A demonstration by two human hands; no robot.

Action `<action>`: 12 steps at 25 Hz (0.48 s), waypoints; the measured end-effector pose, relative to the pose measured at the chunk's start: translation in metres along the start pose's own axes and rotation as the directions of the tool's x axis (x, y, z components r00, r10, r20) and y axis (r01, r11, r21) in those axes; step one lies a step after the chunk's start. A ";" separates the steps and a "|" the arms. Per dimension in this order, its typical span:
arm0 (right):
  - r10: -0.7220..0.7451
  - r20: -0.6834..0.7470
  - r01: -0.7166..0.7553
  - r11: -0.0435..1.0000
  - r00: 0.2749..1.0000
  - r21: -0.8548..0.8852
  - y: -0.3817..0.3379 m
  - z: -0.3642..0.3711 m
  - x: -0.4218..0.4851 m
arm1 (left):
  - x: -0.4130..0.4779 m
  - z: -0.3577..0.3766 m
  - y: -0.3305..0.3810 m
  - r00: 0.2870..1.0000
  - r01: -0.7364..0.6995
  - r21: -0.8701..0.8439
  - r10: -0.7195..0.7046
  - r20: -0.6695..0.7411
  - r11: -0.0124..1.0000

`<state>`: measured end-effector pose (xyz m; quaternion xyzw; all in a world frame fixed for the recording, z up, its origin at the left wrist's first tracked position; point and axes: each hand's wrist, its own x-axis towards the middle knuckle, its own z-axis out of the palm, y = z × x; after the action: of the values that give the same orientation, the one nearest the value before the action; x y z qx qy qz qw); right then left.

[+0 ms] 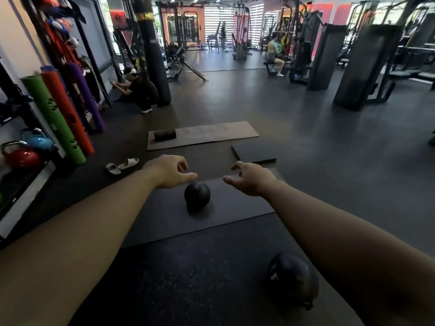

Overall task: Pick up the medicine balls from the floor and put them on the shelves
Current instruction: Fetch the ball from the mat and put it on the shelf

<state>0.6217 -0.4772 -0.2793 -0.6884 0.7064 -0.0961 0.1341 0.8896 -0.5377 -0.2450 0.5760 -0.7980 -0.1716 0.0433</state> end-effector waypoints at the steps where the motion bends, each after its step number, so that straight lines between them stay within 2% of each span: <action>1: -0.004 0.010 0.004 1.000 1.000 -0.009 0.002 0.002 0.021 | 0.019 -0.001 -0.009 1.000 0.007 0.000 -0.007 0.006 1.000; 8: -0.063 0.014 0.064 0.997 0.998 -0.034 0.035 0.011 0.202 | 0.169 -0.006 -0.054 0.996 0.070 0.052 -0.072 0.045 0.996; 12: -0.086 0.059 0.089 0.995 0.995 -0.050 0.060 0.004 0.331 | 0.272 -0.035 -0.070 0.984 0.172 0.011 -0.172 0.037 0.985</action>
<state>0.5606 -0.8057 -0.3217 -0.7243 0.6738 -0.0637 0.1315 0.8717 -0.8189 -0.2701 0.6396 -0.7466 -0.1828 0.0110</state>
